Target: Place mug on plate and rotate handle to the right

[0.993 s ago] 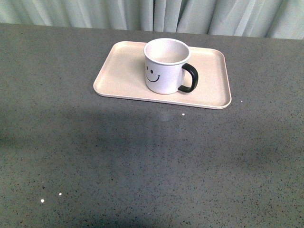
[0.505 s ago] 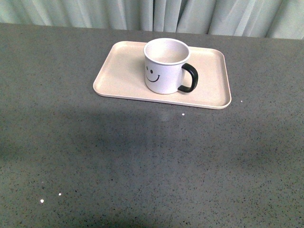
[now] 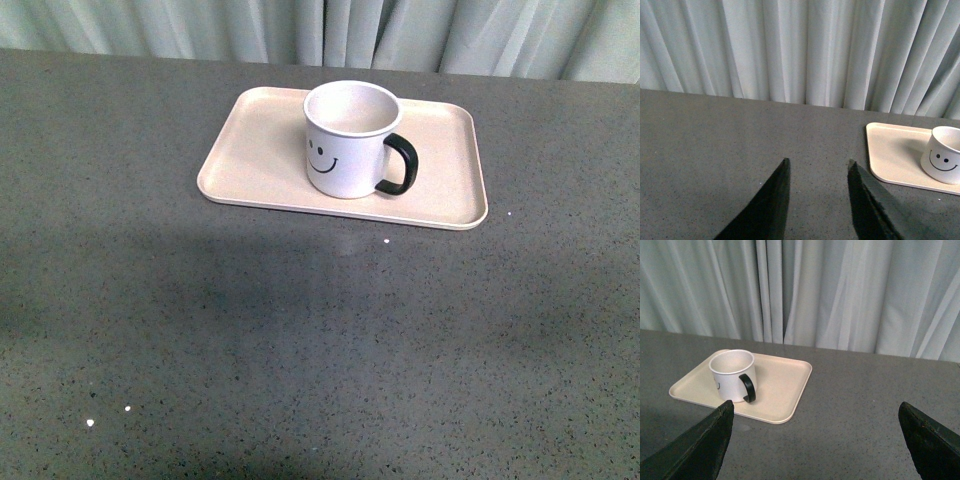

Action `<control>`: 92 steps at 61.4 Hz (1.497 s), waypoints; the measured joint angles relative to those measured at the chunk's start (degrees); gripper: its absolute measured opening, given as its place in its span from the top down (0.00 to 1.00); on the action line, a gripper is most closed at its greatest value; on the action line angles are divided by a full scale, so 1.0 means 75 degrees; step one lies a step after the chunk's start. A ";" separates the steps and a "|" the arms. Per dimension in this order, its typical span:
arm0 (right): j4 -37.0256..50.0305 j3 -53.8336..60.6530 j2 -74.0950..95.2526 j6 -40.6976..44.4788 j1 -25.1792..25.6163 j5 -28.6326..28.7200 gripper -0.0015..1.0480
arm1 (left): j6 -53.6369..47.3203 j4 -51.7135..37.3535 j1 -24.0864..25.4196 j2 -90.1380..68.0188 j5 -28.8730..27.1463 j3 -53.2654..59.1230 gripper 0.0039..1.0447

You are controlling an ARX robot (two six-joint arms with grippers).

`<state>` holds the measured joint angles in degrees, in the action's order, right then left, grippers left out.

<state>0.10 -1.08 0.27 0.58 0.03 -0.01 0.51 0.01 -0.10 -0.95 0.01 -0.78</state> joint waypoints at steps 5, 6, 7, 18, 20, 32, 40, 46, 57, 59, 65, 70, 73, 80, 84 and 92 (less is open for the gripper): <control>0.0000 0.0000 0.0000 0.0000 -0.0003 0.0000 0.09 | -0.0003 0.0000 0.0000 0.0000 0.0000 0.0000 0.43; 0.0000 0.0000 0.0000 0.0000 0.0000 0.0003 0.09 | -0.0003 0.0000 0.0000 0.0000 0.0000 0.0000 0.38; 0.0000 0.0000 0.0000 0.0000 -0.0003 0.0000 0.09 | -0.0003 0.0000 0.0000 0.0000 0.0000 0.0000 0.34; -0.1393 -0.0577 0.0857 0.0248 0.0539 0.1635 0.09 | -0.0017 0.0000 0.0000 0.0000 -0.0012 0.0000 0.09; -0.2154 -0.1037 0.1699 0.0405 0.0930 0.2506 0.09 | -0.0020 0.0003 0.0003 0.0000 0.0000 0.0000 0.09; -0.1177 -0.3529 0.6814 0.0956 0.1580 0.3689 0.09 | -0.0023 0.0000 0.0000 0.0000 0.0000 0.0000 0.09; -0.0487 -0.5365 0.9955 0.0842 0.0711 0.3054 0.09 | -0.0023 0.0000 0.0000 0.0003 0.0000 0.0000 0.09; -0.0274 -0.6411 1.1427 0.0676 0.0198 0.2626 0.09 | -0.0023 0.0000 0.0000 0.0003 0.0003 0.0000 0.09; -0.0548 -0.8661 1.3951 0.0251 -0.0487 0.1935 0.09 | -0.0023 0.0000 0.0000 0.0003 0.0000 0.0000 0.09; -0.0647 -0.8970 1.4259 0.0219 -0.0560 0.1935 0.09 | -0.0023 0.0000 0.0000 0.0003 0.0000 0.0000 0.09; -0.1011 -1.0002 1.5177 0.0047 -0.0781 0.1737 0.09 | -0.0023 0.0000 0.0000 0.0003 0.0000 0.0000 0.09; -0.1274 -1.0724 1.5699 -0.0064 -0.0895 0.1591 0.09 | -0.0023 0.0000 0.0000 0.0003 0.0003 0.0000 0.09; -0.1378 -1.1060 1.5915 -0.0119 -0.0938 0.1536 0.09 | -0.0023 0.0000 0.0000 0.0003 0.0000 0.0000 0.09; -0.1690 -1.1911 1.6431 -0.0219 -0.1064 0.1352 0.09 | -0.0023 0.0000 0.0000 0.0003 0.0000 0.0000 0.09; -0.1763 -1.2100 1.6605 -0.0227 -0.1102 0.1329 0.09 | -0.0023 0.0000 0.0000 0.0003 0.0000 0.0000 0.09; -0.1897 -1.2231 1.6856 -0.0227 -0.1142 0.1279 0.09 | -0.0023 0.0000 0.0000 0.0003 0.0000 0.0000 0.09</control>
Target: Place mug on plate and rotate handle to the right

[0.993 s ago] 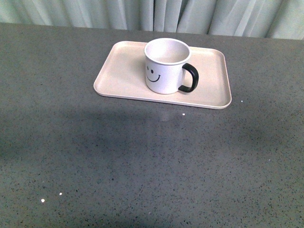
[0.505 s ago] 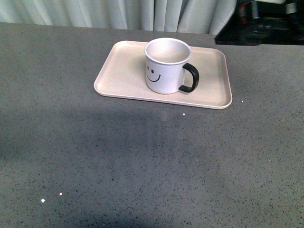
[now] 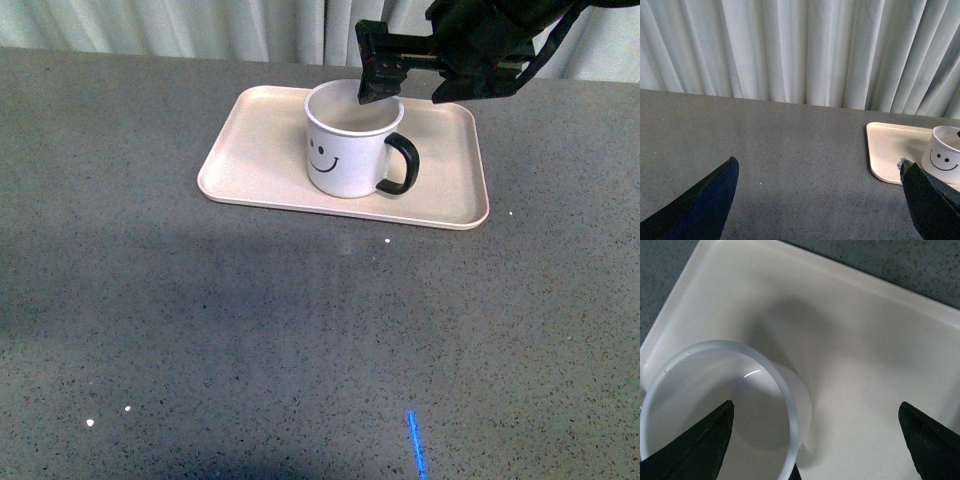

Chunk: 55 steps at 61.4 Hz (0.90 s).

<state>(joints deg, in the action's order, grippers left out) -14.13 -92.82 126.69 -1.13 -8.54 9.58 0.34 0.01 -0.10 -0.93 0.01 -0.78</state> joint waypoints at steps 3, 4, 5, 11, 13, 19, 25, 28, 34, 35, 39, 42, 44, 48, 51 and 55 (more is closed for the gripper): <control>-0.0035 -0.0044 0.0064 0.0000 -0.0012 -0.0003 0.09 | 0.0000 0.0000 0.0000 0.0000 0.0000 0.0000 0.09; -0.0052 -0.0076 0.0111 0.0000 -0.0023 -0.0003 0.09 | 0.0000 0.0000 0.0000 0.0000 0.0000 0.0000 0.09; -0.0061 -0.0090 0.0131 0.0000 -0.0026 -0.0006 0.09 | 0.0000 0.0000 0.0000 0.0000 0.0000 0.0000 0.09; -0.0134 -0.0265 0.0283 0.0000 -0.0076 -0.0052 0.10 | 0.0000 0.0000 0.0000 0.0000 0.0000 0.0000 0.09; -0.0149 -0.0300 0.0315 0.0000 -0.0082 -0.0058 0.13 | 0.0000 0.0000 0.0000 0.0000 0.0000 0.0000 0.09; -0.0280 -0.0472 0.0414 -0.0003 -0.0119 -0.0085 0.27 | 0.0000 0.0000 0.0000 0.0000 0.0000 0.0000 0.09; -0.0385 -0.0621 0.0481 -0.0047 -0.0157 -0.0105 0.42 | 0.0000 0.0000 0.0000 0.0000 0.0000 0.0000 0.09; -0.0425 -0.0673 0.0504 -0.0058 -0.0175 -0.0105 0.49 | 0.0000 0.0000 0.0000 0.0000 0.0000 0.0000 0.09; -0.0533 -0.0764 0.0554 -0.0061 -0.0216 -0.0114 0.66 | 0.0000 0.0000 0.0000 0.0000 0.0000 0.0000 0.09; -0.0557 -0.0793 0.0568 -0.0061 -0.0227 -0.0117 0.70 | 0.0000 0.0000 0.0000 0.0000 0.0000 0.0000 0.09; -0.0603 -0.0845 0.0609 -0.0061 -0.0245 -0.0128 0.77 | 0.0000 0.0000 0.0000 0.0000 0.0000 0.0000 0.09; -0.0685 -0.0924 0.0653 -0.0061 -0.0254 -0.0143 0.88 | 0.0000 0.0000 0.0000 0.0000 0.0000 0.0000 0.09; -0.0743 -0.0994 0.0691 -0.0055 -0.0256 -0.0175 0.94 | 0.0000 0.0000 0.0000 0.0000 0.0000 0.0000 0.09; -0.0851 -0.1172 0.0749 -0.0044 -0.0248 -0.0201 0.98 | 0.0000 0.0000 0.0000 0.0000 0.0000 0.0000 0.09; -0.1003 -0.1323 0.0761 0.0096 -0.0224 -0.0157 0.98 | 0.0000 0.0000 0.0000 0.0000 0.0000 0.0000 0.09; -0.1110 -0.1478 0.0761 0.0344 -0.0184 -0.0038 0.98 | 0.0000 0.0000 0.0000 0.0000 0.0000 0.0000 0.09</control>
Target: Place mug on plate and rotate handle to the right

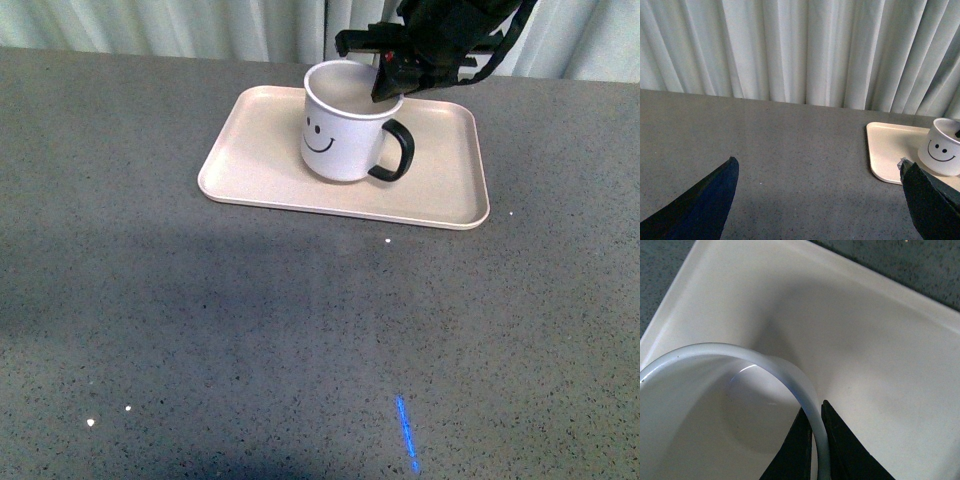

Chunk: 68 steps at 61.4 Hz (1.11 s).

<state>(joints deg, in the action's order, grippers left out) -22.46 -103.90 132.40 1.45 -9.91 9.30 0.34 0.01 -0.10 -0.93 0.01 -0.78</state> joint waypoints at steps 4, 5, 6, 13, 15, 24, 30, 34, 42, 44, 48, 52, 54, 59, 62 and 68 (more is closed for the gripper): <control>0.0090 -0.0105 -0.0003 0.0484 0.0052 0.0087 0.98 | 0.0000 0.0000 0.0000 0.0000 0.0000 0.0000 0.09; 0.0085 -0.0166 -0.0003 0.0673 0.0076 0.0146 0.98 | 0.0000 0.0000 0.0000 0.0000 0.0000 0.0000 0.09; 0.0061 -0.0210 -0.0003 0.0769 0.0087 0.0192 0.98 | 0.0000 0.0000 0.0000 0.0000 0.0000 0.0000 0.09; -0.0574 -0.0650 0.0029 0.1839 0.0236 0.0947 0.98 | 0.0000 0.0000 0.0000 0.0000 0.0000 0.0000 0.09; -0.0705 -0.0793 0.0064 0.2130 0.0271 0.1046 0.98 | 0.0000 0.0000 0.0000 0.0000 0.0000 0.0000 0.09; -0.1186 -0.1338 0.0271 0.3395 0.0382 0.1664 0.98 | 0.0000 0.0000 0.0000 0.0000 0.0000 0.0000 0.09; -0.1751 -0.1784 0.0554 0.4100 0.0388 0.1848 0.98 | 0.0000 0.0000 0.0000 0.0000 0.0000 0.0000 0.09; -0.1979 -0.2034 0.0726 0.4412 0.0379 0.1842 0.98 | 0.0000 0.0000 0.0000 0.0000 0.0000 0.0000 0.09; -0.2445 -0.2451 0.1067 0.5094 0.0373 0.1853 0.98 | 0.0000 0.0000 0.0000 0.0000 0.0000 0.0000 0.09; -0.2532 -0.2532 0.1137 0.5231 0.0373 0.1886 0.98 | 0.0000 0.0000 0.0000 0.0000 0.0000 0.0000 0.09; -0.2672 -0.2640 0.1233 0.5455 0.0373 0.1993 0.98 | 0.0000 0.0000 0.0000 0.0000 0.0000 0.0000 0.09; -0.2687 -0.2669 0.1259 0.5610 0.0373 0.2081 0.98 | 0.0000 0.0000 0.0000 0.0000 0.0000 0.0000 0.09; -0.2725 -0.2681 0.1274 0.5715 0.0373 0.2142 0.98 | 0.0000 0.0000 0.0000 0.0000 0.0000 0.0000 0.09; -0.2888 -0.2795 0.1329 0.5936 0.0373 0.2197 0.98 | 0.0000 0.0000 0.0000 0.0000 0.0000 0.0000 0.09; -0.2949 -0.2859 0.1355 0.6024 0.0370 0.2200 0.98 | 0.0000 0.0000 0.0000 0.0000 0.0000 0.0000 0.09; -0.3083 -0.3086 0.1489 0.6196 0.0367 0.2180 0.98 | 0.0000 0.0000 0.0000 0.0000 0.0000 0.0000 0.09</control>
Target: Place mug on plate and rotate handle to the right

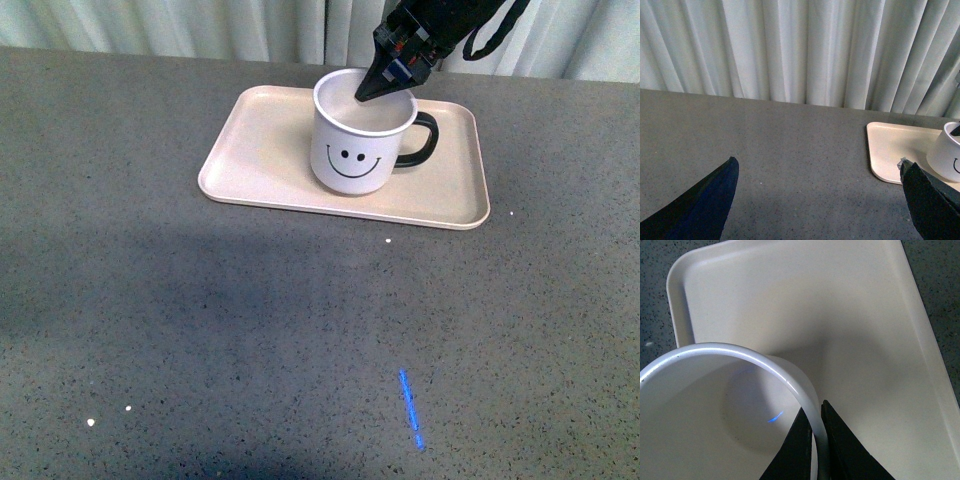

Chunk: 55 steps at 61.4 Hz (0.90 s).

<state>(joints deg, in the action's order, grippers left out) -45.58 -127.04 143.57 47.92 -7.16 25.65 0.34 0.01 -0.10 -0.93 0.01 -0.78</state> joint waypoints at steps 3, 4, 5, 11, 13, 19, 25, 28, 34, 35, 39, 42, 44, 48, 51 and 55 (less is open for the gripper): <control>-0.0047 -0.0090 0.0073 0.0058 0.0000 -0.0038 0.98 | 0.0000 0.0000 0.0000 0.0000 0.0000 0.0000 0.09; -0.0070 -0.0131 0.0117 0.0111 0.0003 -0.0052 0.98 | 0.0000 0.0000 0.0000 0.0000 0.0000 0.0000 0.09; -0.0087 -0.0154 0.0137 0.0119 0.0000 -0.0055 0.98 | 0.0000 0.0000 0.0000 0.0000 0.0000 0.0000 0.09; -0.0248 -0.0417 0.0356 0.0216 0.0009 -0.0087 0.98 | 0.0000 0.0000 0.0000 0.0000 0.0000 0.0000 0.09; -0.0315 -0.0519 0.0399 0.0224 0.0012 -0.0096 0.98 | 0.0000 0.0000 0.0000 0.0000 0.0000 0.0000 0.09; -0.0472 -0.0796 0.0522 0.0341 0.0009 -0.0192 0.98 | 0.0000 0.0000 0.0000 0.0000 0.0000 0.0000 0.09; -0.0574 -0.1093 0.0676 0.0501 0.0009 -0.0347 0.89 | 0.0000 0.0000 0.0000 0.0000 0.0000 0.0000 0.09; -0.0691 -0.1244 0.0772 0.0589 0.0012 -0.0376 0.82 | 0.0000 0.0000 0.0000 0.0000 0.0000 0.0000 0.09; -0.0921 -0.1617 0.0982 0.0682 0.0015 -0.0417 0.69 | 0.0000 0.0000 0.0000 0.0000 0.0000 0.0000 0.09; -0.0965 -0.1719 0.1023 0.0702 0.0015 -0.0420 0.66 | 0.0000 0.0000 0.0000 0.0000 0.0000 0.0000 0.09; -0.1067 -0.1947 0.1087 0.0766 0.0015 -0.0420 0.57 | 0.0000 0.0000 0.0000 0.0000 0.0000 0.0000 0.09; -0.1151 -0.2116 0.1099 0.0796 0.0023 -0.0411 0.51 | 0.0000 0.0000 0.0000 0.0000 0.0000 0.0000 0.09; -0.1160 -0.2209 0.1096 0.0816 0.0026 -0.0373 0.46 | 0.0000 0.0000 0.0000 0.0000 0.0000 0.0000 0.09; -0.1163 -0.2320 0.1032 0.0845 0.0050 -0.0236 0.35 | 0.0000 0.0000 0.0000 0.0000 0.0000 0.0000 0.09; -0.1110 -0.2317 0.0927 0.0845 0.0064 -0.0154 0.29 | 0.0000 0.0000 0.0000 0.0000 0.0000 0.0000 0.09; -0.0688 -0.1932 0.0565 0.0810 0.0087 0.0122 0.17 | 0.0000 0.0000 0.0000 0.0000 0.0000 0.0000 0.09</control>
<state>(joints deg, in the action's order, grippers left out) -50.74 -141.53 147.81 54.00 -6.50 26.57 0.34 0.01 -0.10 -0.93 0.01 -0.78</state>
